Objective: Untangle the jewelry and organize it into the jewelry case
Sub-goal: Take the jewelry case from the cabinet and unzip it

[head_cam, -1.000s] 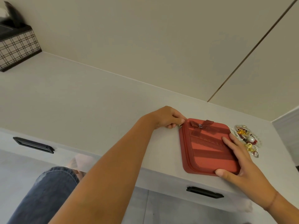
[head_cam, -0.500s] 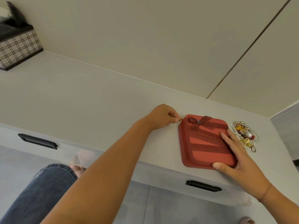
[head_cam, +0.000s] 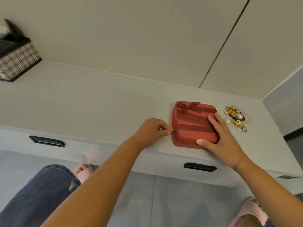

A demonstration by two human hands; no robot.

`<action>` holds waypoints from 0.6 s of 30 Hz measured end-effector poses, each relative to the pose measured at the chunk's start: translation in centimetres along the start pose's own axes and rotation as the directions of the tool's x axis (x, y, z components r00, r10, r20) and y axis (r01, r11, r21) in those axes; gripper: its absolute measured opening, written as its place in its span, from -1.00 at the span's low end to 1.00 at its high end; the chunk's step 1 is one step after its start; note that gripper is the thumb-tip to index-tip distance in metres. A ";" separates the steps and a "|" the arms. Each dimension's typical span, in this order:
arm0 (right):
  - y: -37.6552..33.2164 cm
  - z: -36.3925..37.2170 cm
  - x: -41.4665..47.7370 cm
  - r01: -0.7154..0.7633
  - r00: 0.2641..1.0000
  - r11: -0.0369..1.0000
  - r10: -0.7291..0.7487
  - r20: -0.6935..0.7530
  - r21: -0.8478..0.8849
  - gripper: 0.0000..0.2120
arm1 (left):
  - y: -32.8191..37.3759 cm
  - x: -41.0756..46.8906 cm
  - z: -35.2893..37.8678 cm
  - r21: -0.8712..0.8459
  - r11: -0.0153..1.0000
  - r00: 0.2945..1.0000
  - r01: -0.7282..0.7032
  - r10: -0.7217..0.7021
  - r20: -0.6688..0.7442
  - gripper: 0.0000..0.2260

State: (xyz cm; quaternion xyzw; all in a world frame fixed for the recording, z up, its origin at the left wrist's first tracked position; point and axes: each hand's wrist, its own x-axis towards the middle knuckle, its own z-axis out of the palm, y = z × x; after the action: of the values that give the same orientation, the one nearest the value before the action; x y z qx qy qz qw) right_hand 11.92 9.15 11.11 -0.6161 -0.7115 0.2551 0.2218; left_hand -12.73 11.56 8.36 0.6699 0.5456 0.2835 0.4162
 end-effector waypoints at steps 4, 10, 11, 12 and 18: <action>-0.5 1.0 0.1 -0.029 0.998 0.999 0.030 -0.047 0.035 -0.04 | 0.2 -2.2 0.7 0.017 0.999 0.999 0.034 -0.033 -0.039 -0.90; -0.9 1.4 0.2 -0.064 0.996 0.997 0.067 -0.064 0.041 0.01 | 1.0 -4.0 2.1 0.000 0.998 0.989 0.062 -0.061 -0.137 -0.93; -0.9 1.4 0.2 -0.066 0.996 0.997 0.069 -0.063 0.039 0.02 | 1.2 -4.2 2.5 -0.014 0.998 0.987 0.067 -0.068 -0.148 -0.93; -0.9 1.4 0.3 -0.069 0.995 0.997 0.071 -0.064 0.037 0.02 | 1.5 -4.4 3.1 -0.033 0.997 0.985 0.071 -0.076 -0.156 -0.93; -0.5 1.6 0.5 -0.060 0.995 0.995 0.067 -0.079 0.084 -0.04 | 3.6 -5.4 8.1 -0.209 0.972 0.945 0.108 -0.165 -0.281 -0.93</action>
State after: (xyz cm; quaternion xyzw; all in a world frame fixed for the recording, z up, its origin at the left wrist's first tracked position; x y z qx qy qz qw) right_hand 10.47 9.42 10.16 -0.6386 -0.6709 0.2655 0.2676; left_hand -5.48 4.10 7.92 0.5372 0.6175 0.4021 0.4104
